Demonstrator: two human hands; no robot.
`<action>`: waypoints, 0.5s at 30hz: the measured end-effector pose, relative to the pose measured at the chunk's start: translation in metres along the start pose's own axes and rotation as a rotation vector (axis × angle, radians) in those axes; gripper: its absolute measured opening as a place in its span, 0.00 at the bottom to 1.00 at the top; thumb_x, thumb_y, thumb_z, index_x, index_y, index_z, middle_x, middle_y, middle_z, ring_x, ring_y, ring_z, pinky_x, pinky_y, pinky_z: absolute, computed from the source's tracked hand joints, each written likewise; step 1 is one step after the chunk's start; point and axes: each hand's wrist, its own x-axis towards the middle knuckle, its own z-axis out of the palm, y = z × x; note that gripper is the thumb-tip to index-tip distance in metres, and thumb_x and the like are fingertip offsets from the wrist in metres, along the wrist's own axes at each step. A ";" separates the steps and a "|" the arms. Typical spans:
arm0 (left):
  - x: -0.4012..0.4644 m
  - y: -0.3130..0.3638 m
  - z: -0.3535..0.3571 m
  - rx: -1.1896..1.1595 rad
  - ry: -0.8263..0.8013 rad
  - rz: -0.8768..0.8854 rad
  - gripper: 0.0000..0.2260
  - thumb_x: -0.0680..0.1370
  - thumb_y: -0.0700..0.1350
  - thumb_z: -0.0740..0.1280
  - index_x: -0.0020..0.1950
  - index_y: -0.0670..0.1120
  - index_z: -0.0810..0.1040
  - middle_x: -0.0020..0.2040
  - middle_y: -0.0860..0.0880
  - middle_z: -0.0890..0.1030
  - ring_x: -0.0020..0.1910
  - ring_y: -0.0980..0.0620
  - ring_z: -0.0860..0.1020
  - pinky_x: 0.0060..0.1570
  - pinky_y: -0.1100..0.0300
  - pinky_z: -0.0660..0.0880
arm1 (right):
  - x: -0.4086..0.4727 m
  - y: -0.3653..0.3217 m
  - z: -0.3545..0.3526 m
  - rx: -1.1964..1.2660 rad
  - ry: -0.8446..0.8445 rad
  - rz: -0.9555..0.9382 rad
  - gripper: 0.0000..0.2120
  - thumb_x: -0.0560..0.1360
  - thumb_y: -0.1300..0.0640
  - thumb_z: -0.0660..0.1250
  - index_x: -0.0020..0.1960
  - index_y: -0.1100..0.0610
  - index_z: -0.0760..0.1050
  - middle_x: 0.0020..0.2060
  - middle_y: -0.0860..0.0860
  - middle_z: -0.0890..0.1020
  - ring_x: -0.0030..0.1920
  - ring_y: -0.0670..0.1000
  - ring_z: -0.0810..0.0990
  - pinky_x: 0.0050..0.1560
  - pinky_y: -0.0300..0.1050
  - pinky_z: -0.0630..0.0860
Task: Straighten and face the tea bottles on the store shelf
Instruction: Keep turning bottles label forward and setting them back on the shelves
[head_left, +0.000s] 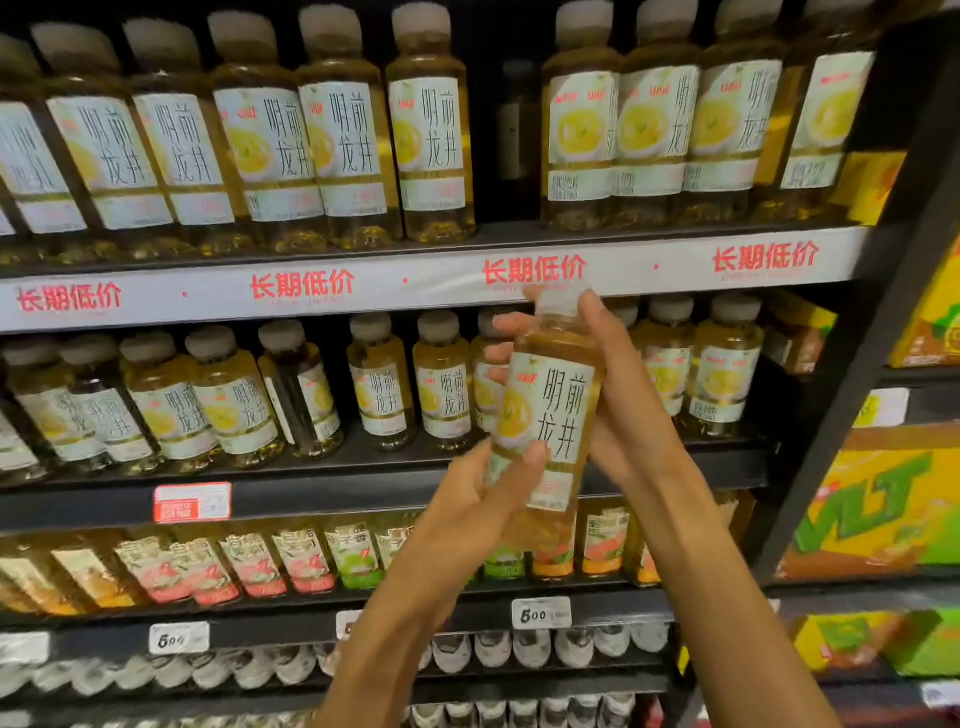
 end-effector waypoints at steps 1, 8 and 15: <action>-0.002 -0.005 0.002 -0.050 0.007 -0.031 0.32 0.62 0.73 0.67 0.60 0.58 0.78 0.55 0.53 0.84 0.55 0.53 0.81 0.57 0.54 0.77 | -0.002 0.003 0.001 -0.004 0.004 0.008 0.16 0.76 0.44 0.62 0.54 0.53 0.80 0.50 0.55 0.84 0.50 0.54 0.83 0.50 0.48 0.79; -0.011 -0.020 0.005 -0.605 -0.232 -0.185 0.33 0.78 0.65 0.56 0.60 0.36 0.77 0.41 0.38 0.82 0.35 0.44 0.81 0.35 0.56 0.78 | -0.011 0.015 0.004 0.287 0.032 0.143 0.17 0.73 0.46 0.64 0.55 0.57 0.76 0.42 0.55 0.84 0.46 0.54 0.84 0.48 0.50 0.81; -0.014 -0.025 0.005 -0.079 0.093 -0.112 0.25 0.71 0.72 0.55 0.55 0.62 0.81 0.55 0.54 0.84 0.56 0.55 0.80 0.61 0.54 0.74 | -0.020 0.009 0.002 0.012 0.142 0.058 0.12 0.74 0.51 0.66 0.52 0.57 0.75 0.39 0.54 0.82 0.42 0.53 0.82 0.42 0.45 0.80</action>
